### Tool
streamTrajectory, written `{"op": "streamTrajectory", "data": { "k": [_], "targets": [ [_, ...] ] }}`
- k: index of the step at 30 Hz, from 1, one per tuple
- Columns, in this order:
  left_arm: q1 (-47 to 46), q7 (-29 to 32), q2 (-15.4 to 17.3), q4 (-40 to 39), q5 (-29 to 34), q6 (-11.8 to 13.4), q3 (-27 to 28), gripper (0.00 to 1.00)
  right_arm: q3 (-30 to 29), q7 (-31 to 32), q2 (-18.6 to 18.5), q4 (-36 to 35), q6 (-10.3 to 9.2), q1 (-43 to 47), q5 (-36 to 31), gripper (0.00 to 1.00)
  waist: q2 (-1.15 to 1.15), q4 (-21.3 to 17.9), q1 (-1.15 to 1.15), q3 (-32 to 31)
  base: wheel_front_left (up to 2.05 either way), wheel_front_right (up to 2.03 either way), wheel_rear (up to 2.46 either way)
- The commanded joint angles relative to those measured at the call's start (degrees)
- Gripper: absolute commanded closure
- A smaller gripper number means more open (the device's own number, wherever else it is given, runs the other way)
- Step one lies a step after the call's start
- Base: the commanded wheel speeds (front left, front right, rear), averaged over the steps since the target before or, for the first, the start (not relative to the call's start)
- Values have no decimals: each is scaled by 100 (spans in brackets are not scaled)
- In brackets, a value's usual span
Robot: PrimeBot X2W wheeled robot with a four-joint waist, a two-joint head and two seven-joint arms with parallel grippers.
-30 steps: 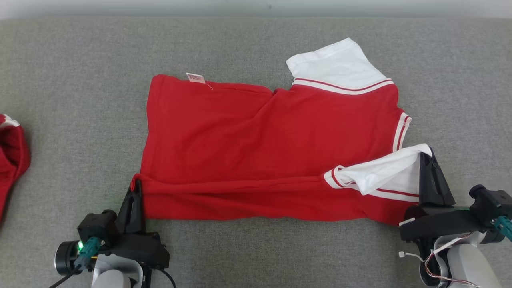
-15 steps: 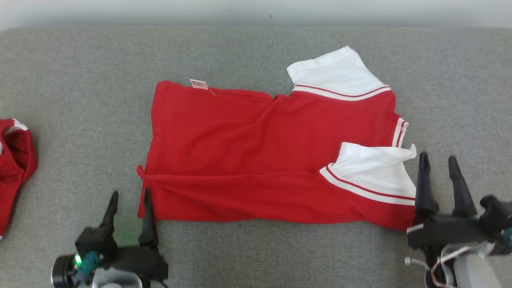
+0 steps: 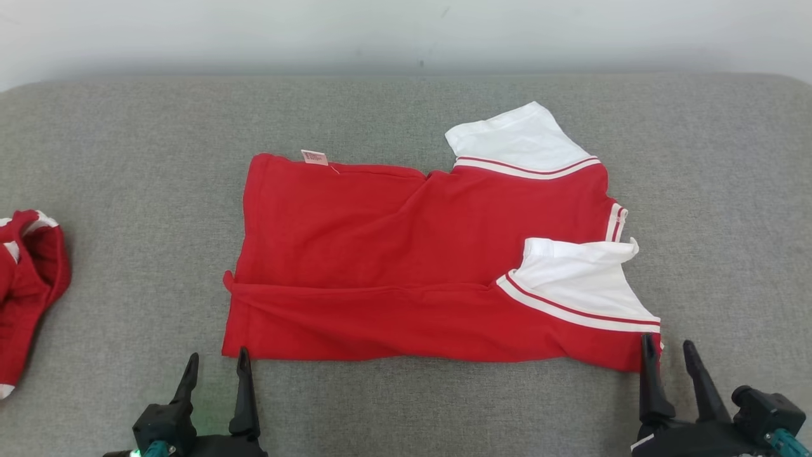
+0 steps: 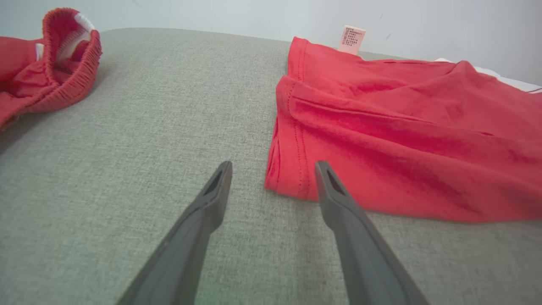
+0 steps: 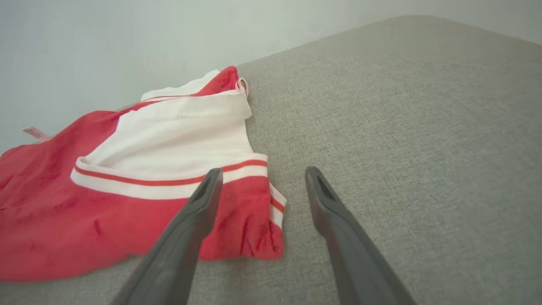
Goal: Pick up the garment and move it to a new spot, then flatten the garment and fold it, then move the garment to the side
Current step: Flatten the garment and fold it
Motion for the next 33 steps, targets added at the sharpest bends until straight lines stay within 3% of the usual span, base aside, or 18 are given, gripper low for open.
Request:
{"op": "streamTrajectory", "data": {
  "k": [1, 9, 10, 11, 12, 13, 33],
  "targets": [
    [68, -16, 12, 31, -56, 21, -21, 0, 42, 0, 8, 127, -15, -51, 98, 0, 0, 39, 1, 3, 0, 0, 0],
    [-15, -16, 12, 7, -43, -1, -76, 0, 79, 0, -9, 686, -15, -214, 230, 0, 0, 152, 1, 74, 0, 0, 0],
    [-19, -16, 12, 2, -48, -3, -70, 0, 115, 0, -20, 768, -15, -231, 231, 6, 0, 160, 1, 82, 0, 0, 0],
    [-21, -16, 12, -2, -57, -1, -67, 0, 159, 2, -35, 826, -14, -248, 239, 35, 0, 168, 1, 88, 0, 0, 0],
    [-25, -16, 12, -10, -77, 14, -57, 0, 195, 4, -54, 865, -15, -266, 251, 81, 0, 173, 1, 93, 0, 0, 0],
    [-30, -16, 11, -14, -87, 19, -52, 0, 213, 4, -63, 885, -14, -280, 266, 100, 0, 176, 1, 99, 0, 0, 0],
    [-600, -16, 14, 523, -462, -448, 40, 0, 367, 1, -276, 221, -15, -418, 349, 100, 0, 21, 1, 463, 0, 0, 0]
  ]
}}
